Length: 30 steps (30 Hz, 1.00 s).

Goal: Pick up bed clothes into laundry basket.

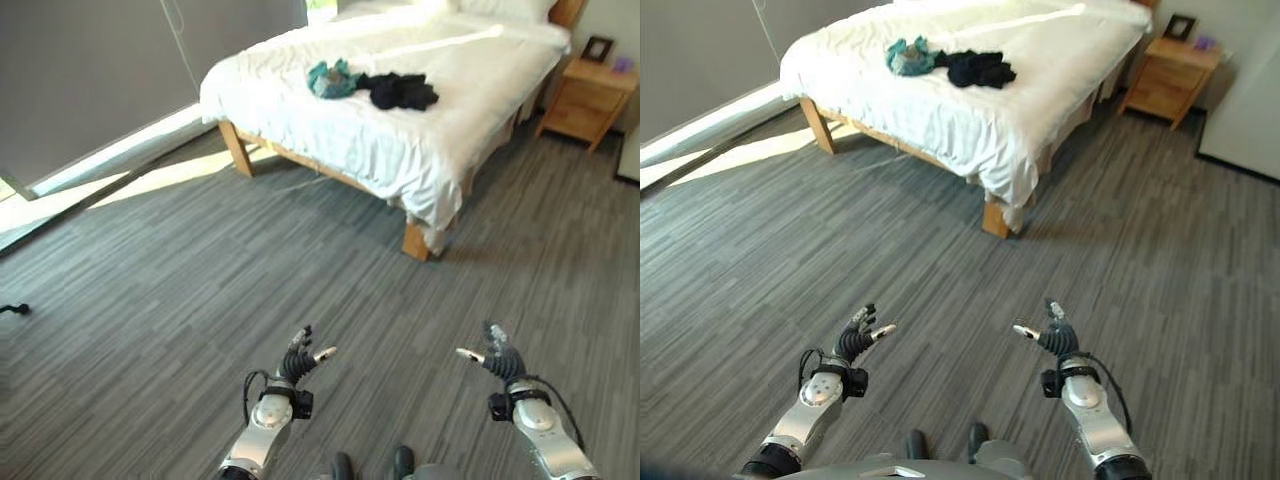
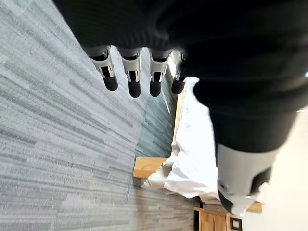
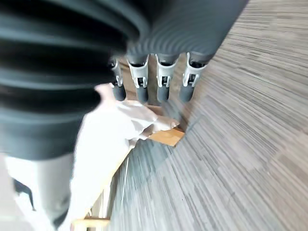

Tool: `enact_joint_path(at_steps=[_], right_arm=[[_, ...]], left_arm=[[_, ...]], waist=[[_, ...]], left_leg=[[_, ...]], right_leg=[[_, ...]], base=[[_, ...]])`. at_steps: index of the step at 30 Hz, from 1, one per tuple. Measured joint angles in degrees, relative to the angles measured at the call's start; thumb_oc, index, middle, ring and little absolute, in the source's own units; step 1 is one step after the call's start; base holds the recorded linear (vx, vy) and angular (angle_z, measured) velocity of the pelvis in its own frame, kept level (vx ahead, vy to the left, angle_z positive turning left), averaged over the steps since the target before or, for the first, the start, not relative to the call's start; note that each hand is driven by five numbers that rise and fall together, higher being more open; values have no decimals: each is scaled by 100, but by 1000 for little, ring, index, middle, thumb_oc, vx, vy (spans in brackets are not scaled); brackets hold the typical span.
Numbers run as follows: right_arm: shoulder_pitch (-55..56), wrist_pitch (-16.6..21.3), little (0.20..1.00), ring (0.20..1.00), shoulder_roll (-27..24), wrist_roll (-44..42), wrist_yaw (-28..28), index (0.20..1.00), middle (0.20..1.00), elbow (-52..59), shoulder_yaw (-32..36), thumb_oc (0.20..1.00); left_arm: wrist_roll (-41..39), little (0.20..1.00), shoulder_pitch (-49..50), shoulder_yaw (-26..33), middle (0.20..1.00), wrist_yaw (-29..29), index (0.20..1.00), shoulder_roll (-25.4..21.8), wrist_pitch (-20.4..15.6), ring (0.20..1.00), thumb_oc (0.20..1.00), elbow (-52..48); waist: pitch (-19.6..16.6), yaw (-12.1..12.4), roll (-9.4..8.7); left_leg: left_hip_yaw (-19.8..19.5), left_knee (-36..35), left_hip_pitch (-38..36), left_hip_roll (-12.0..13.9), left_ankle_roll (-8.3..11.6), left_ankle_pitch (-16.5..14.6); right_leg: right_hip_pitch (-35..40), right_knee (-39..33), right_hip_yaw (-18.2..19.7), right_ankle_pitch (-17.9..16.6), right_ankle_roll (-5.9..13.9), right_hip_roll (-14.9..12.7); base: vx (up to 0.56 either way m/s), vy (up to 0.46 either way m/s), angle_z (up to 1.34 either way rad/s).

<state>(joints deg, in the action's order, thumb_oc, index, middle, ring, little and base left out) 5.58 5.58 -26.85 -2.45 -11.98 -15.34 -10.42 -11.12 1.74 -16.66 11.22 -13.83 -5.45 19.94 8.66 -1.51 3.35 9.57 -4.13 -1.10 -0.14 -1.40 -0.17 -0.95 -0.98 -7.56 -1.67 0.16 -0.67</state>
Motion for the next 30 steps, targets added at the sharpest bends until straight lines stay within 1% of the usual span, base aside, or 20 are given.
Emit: enact_joint_path(at_steps=[7, 8, 9, 11, 12, 13, 14, 15, 16, 17, 18, 21, 22, 23, 24, 25, 26, 27, 28, 30], right_arm=[[-307, 280, 1000, 1000, -244, 484, -81, 1000, 1000, 873, 58, 1000], [-377, 289, 1000, 1000, -247, 484, -88, 1000, 1000, 898, 60, 1000], [-401, 291, 1000, 1000, -236, 483, -91, 1000, 1000, 960, 66, 1000], [-427, 347, 1000, 1000, -201, 479, -115, 1000, 1000, 1000, 65, 1000], [-486, 355, 1000, 1000, -127, 462, -132, 1000, 1000, 1055, 86, 1000], [-527, 355, 1000, 1000, -92, 457, -127, 1000, 1000, 1082, 85, 1000], [-529, 354, 1000, 1000, -46, 422, -129, 1000, 1000, 1120, 92, 1000], [-526, 355, 1000, 1000, 34, 350, -137, 1000, 1000, 1229, 114, 1000], [-538, 365, 1000, 1000, 60, 350, -129, 1000, 1000, 1279, 87, 1000], [-542, 367, 1000, 1000, 90, 337, -135, 1000, 1000, 1282, 36, 1000], [-546, 360, 1000, 1000, 83, 335, -128, 1000, 1000, 1265, 36, 1000], [-466, 358, 1000, 1000, -10, 240, -132, 1000, 1000, 1285, -22, 1000], [-468, 331, 1000, 1000, 50, 230, -207, 1000, 1000, 1252, -164, 1000], [-608, 407, 1000, 1000, 56, 274, -115, 1000, 1000, 1190, -402, 1000], [-665, 449, 1000, 1000, -26, 309, -96, 1000, 1000, 1248, -532, 1000], [-702, 413, 1000, 1000, 120, 452, -53, 1000, 1000, 1211, -555, 1000], [-686, 404, 1000, 1000, 157, 494, -1, 1000, 1000, 1259, -555, 1000], [-511, 393, 1000, 1000, 140, 503, 0, 1000, 1000, 1344, -514, 1000], [-501, 367, 1000, 1000, 173, 602, 21, 1000, 1000, 1376, -503, 1000], [-394, 409, 1000, 1000, 224, 715, -14, 1000, 1000, 1525, -391, 1000]], left_arm=[[-3, 1000, -238, 192, 1000, 210, 1000, -295, -568, 1000, 1000, -946], [-7, 1000, -245, 181, 1000, 209, 1000, -314, -570, 1000, 1000, -958], [-18, 1000, -270, 180, 1000, 210, 1000, -340, -571, 1000, 1000, -957], [-167, 1000, -307, 172, 1000, 211, 1000, -364, -587, 1000, 1000, -933], [-408, 1000, -603, 62, 1000, 223, 1000, -363, -588, 1000, 1000, -602], [-441, 1000, -653, 11, 1000, 225, 1000, -362, -578, 1000, 1000, -497], [-442, 1000, -607, 12, 1000, 216, 1000, -372, -577, 1000, 1000, -498], [-443, 1000, -572, 12, 1000, 210, 1000, -363, -573, 1000, 1000, -506], [-445, 1000, -558, 9, 1000, 202, 1000, -363, -574, 1000, 1000, -510], [-453, 1000, -588, -25, 1000, 181, 1000, -313, -576, 1000, 1000, -515], [-453, 1000, -601, -26, 1000, 174, 1000, -274, -576, 1000, 1000, -515], [-462, 1000, -359, -75, 1000, 170, 1000, -160, -587, 1000, 1000, -595], [-493, 1000, -324, -133, 1000, 139, 1000, -264, -620, 1000, 1000, -519], [-575, 1000, -215, -51, 1000, 64, 1000, -393, -685, 1000, 1000, -595], [-632, 1000, -78, -54, 1000, 85, 1000, -382, -629, 1000, 1000, -642], [-608, 1000, -201, -98, 1000, 65, 1000, -471, -575, 1000, 1000, -592], [-606, 1000, -256, -107, 1000, 39, 1000, -497, -533, 1000, 1000, -596], [-591, 1000, -376, -134, 1000, 14, 1000, -511, -523, 1000, 1000, -638], [-549, 1000, -349, -133, 1000, 13, 1000, -553, -566, 1000, 1000, -746], [-334, 1000, -432, -210, 1000, -7, 1000, -663, -636, 1000, 1000, -1024]], waist=[[139, 6, -137], [164, 14, -162], [257, 50, -256], [407, 104, -425], [786, 206, -791], [897, 213, -917], [904, 264, -921], [929, 287, -940], [932, 308, -884], [935, 310, -684], [965, 322, -639], [865, 372, -176], [823, 448, -426], [706, 797, -636], [617, 1059, -431], [665, 974, -528], [686, 921, -434], [690, 746, -445], [744, 655, -397], [612, 308, -334]], left_leg=[[-161, -107, -205, 16, 60, 1], [-138, -28, -172, 38, 140, -21], [-124, 217, -91, 23, 250, -95], [-196, 895, 233, 2, 483, -219], [-199, 2825, 1281, -26, 772, -27], [-185, 3630, 1825, 53, 910, 169], [-150, 3486, 1855, 102, 907, 169], [-114, 2714, 1706, 133, 866, 196], [-87, 2263, 1645, 148, 841, 214], [-300, 1039, 1546, 211, 736, 332], [-395, 731, 1463, 220, 702, 363], [-418, 475, 1214, 512, 535, 478], [-537, 648, 1361, 245, 678, 303], [-871, 976, 1490, 16, 641, 8], [-849, 625, 1249, 237, 216, -78], [-700, 400, 1053, 30, 94, -160], [-592, 205, 805, -30, -94, 153], [-517, 240, 593, -135, -235, 61], [-471, 213, 218, -186, -267, -150], [-614, 219, -157, -232, -334, -514]], right_leg=[[435, -471, -108, -134, -29, 82], [430, -472, -74, -91, 13, 102], [445, -497, -8, -85, -52, 54], [440, -483, 54, -28, -126, -25], [450, -440, 110, 2, -252, -195], [443, -469, 102, 4, -293, -230], [426, -505, 117, 29, -289, -226], [338, -485, 224, 42, -271, -237], [299, -496, 226, 41, -271, -229], [199, -471, 382, 50, -252, -187], [212, -471, 434, 31, -242, -174], [495, -510, 573, 208, 34, -34], [321, -382, 800, 331, 179, -186], [-301, 40, 1514, 542, 124, -360], [-469, 348, 1646, 709, 124, -261], [-856, 1700, 1602, 896, 921, -423], [-1238, 2718, 1596, 1088, 1274, -497], [-1284, 3152, 1595, 864, 1400, -560], [-1422, 3928, 1556, 698, 1623, -574], [-1716, 4459, 1271, 675, 1535, -645]], base=[[15, -102, 12], [-6, -182, -9], [35, -203, -11], [50, -165, -3], [366, -126, 5], [348, -63, -5], [498, -35, -29], [321, 81, -42], [320, 71, -50], [171, 39, -34], [18, -2, -32], [817, 203, -20], [1037, 341, -102], [625, 227, -182], [460, 147, -202], [594, 209, -120], [338, 118, -29], [497, 198, -12], [600, 164, 9], [647, 145, 13]])
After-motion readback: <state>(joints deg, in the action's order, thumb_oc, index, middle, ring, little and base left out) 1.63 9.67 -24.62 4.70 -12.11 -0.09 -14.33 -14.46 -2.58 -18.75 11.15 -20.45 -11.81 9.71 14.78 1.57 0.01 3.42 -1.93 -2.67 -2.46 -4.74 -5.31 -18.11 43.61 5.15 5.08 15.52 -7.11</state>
